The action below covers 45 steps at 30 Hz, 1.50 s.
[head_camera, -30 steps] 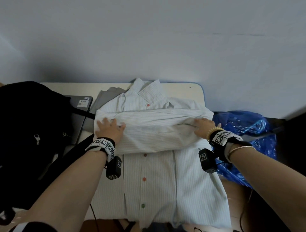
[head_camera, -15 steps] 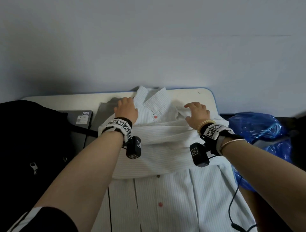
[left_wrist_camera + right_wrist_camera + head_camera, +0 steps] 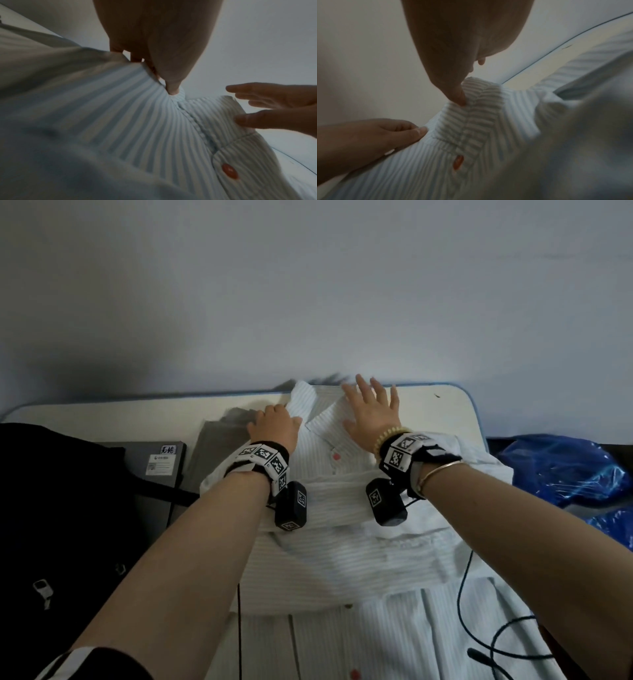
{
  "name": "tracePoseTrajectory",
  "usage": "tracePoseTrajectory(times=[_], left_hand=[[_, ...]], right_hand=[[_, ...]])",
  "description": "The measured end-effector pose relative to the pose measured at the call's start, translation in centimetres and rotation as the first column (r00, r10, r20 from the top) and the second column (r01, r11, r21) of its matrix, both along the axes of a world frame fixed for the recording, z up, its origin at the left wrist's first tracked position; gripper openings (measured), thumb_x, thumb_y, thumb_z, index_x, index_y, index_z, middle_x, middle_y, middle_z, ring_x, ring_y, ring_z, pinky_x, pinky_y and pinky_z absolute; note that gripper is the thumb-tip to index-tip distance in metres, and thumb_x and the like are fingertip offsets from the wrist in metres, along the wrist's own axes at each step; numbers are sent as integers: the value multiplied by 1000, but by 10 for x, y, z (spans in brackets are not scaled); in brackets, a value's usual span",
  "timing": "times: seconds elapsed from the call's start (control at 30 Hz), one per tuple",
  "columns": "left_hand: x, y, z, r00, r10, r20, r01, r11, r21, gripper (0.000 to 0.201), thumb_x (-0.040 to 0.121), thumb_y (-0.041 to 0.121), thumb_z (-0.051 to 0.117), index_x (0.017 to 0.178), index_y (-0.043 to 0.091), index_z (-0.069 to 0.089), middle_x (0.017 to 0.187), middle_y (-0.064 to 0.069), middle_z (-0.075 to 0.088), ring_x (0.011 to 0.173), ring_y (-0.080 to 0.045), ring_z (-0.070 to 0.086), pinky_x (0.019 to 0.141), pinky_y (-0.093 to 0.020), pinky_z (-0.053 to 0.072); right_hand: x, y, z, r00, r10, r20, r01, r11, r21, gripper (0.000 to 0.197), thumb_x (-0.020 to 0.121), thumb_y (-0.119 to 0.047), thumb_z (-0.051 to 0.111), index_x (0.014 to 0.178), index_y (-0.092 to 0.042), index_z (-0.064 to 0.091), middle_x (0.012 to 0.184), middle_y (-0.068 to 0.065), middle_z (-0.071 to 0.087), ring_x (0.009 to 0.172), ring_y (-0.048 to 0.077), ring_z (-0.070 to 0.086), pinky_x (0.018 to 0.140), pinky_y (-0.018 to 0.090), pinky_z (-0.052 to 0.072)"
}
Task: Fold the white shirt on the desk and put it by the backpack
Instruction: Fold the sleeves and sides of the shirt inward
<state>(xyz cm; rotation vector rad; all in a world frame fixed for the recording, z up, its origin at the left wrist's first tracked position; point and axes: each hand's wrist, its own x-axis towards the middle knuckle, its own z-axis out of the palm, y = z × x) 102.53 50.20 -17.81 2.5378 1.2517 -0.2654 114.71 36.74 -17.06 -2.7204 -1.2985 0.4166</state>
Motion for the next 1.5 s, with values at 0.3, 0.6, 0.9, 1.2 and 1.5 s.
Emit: tracePoseTrajectory(times=[0.3, 0.6, 0.9, 1.2, 1.5], left_hand=[[6, 21, -13, 981, -73, 182, 68, 997, 34, 28, 94, 32, 50, 105, 8, 56, 109, -15, 61, 105, -35, 55, 86, -41, 40], [7, 24, -16, 990, 48, 136, -28, 989, -145, 39, 99, 33, 34, 117, 0, 47, 118, -22, 60, 110, -39, 55, 92, -44, 43], [-1, 22, 2, 965, -28, 261, 103, 956, -276, 26, 91, 12, 50, 114, 0, 54, 118, -18, 59, 109, -33, 55, 89, -34, 41], [-16, 4, 47, 869, -10, 496, 141, 964, -227, 5, 89, 5, 55, 86, 7, 52, 86, -11, 54, 80, -19, 48, 64, -26, 31], [-71, -57, 98, 754, 38, 655, 107, 978, -179, 9, 88, 1, 54, 83, 9, 53, 85, -8, 52, 80, -17, 46, 71, -24, 36]], right_hand=[[45, 14, 2, 1000, -1, -6, 2, 999, 52, 27, 84, -38, 58, 102, -20, 66, 132, 4, 49, 126, 28, 37, 106, 46, 26], [51, -6, -12, 866, -344, -363, 409, 905, 117, 61, 87, -36, 60, 136, -12, 32, 122, 11, 60, 113, 32, 57, 100, 49, 41], [51, -29, -3, 840, -186, -510, 189, 981, -46, 31, 82, -23, 66, 107, -4, 61, 103, 11, 63, 91, 25, 55, 77, 29, 43], [33, -46, 45, 904, -54, -424, 176, 951, 253, 37, 72, -15, 77, 57, -24, 44, 60, -10, 44, 55, 5, 40, 53, 20, 33], [-6, -105, 92, 943, 40, -332, 108, 903, 417, 41, 72, -14, 76, 59, -29, 40, 61, -7, 48, 55, 6, 41, 51, 20, 32]])
